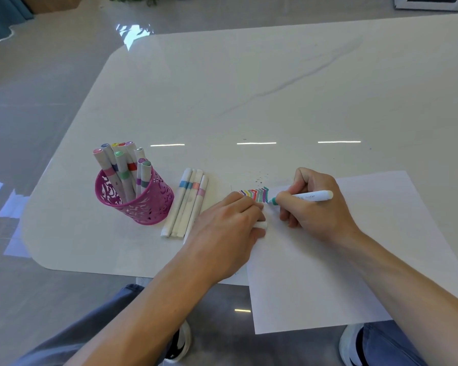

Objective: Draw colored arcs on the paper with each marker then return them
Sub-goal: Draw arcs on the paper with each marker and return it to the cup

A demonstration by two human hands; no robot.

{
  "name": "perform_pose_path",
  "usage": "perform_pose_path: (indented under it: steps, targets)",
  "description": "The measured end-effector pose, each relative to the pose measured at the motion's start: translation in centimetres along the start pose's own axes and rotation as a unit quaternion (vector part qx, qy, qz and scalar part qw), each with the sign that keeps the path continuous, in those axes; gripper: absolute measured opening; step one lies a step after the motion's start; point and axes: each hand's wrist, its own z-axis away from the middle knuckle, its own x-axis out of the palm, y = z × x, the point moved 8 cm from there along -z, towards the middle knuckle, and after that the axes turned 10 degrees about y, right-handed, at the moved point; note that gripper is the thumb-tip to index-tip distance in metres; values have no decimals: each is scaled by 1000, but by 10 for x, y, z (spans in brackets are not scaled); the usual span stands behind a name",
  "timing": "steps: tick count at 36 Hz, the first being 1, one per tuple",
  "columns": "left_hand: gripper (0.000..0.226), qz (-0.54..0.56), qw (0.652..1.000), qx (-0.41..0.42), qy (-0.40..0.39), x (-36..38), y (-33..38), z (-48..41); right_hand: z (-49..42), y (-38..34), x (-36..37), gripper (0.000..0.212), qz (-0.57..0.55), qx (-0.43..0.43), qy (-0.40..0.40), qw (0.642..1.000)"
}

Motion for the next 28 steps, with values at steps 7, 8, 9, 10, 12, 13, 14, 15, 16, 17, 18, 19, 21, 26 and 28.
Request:
perform_pose_path:
  steps: [7,8,9,10,12,13,14,15,16,17,18,19,21,26,28]
  targets:
    - [18,0,1000,3,8,1,0,0,1,1,0,22,-2,9,-4,1000]
    - [18,-2,1000,4,9,1,0,0,1,1,0,22,-7,12,-2,1000]
    - [19,-3,1000,5,10,1,0,-1,0,1,-1,22,-18,17,1,1000]
    - [19,-2,1000,5,12,0,0,0,0,2,-3,22,-34,22,6,999]
    - [18,3,1000,5,16,0,1,0,-3,1,-6,20,-74,30,15,997]
    - [17,3,1000,6,17,-1,2,0,-4,1,-7,18,-94,34,18,995]
    - [17,1,1000,9,19,-2,3,1,-6,1,-9,17,-113,38,20,993]
    - [17,0,1000,12,21,-2,4,1,-6,0,-10,16,-128,41,22,991]
    - [16,-2,1000,14,24,-3,4,2,-7,0,-10,15,-140,45,23,989]
    - [16,-3,1000,15,27,-4,5,3,-6,0,-11,14,-149,48,22,987]
    - [16,-4,999,16,31,-5,5,3,-5,-1,-11,13,-155,51,21,986]
    - [16,-6,999,16,34,-5,5,4,-4,-1,-11,13,-161,54,19,985]
    - [16,-5,999,13,42,-6,5,5,-2,-4,-12,10,-167,54,17,984]
    - [17,9,997,-6,73,-13,1,6,4,-17,-24,11,-158,38,25,986]
    - [17,27,995,-18,92,-19,0,5,6,-23,-31,7,-151,32,34,987]
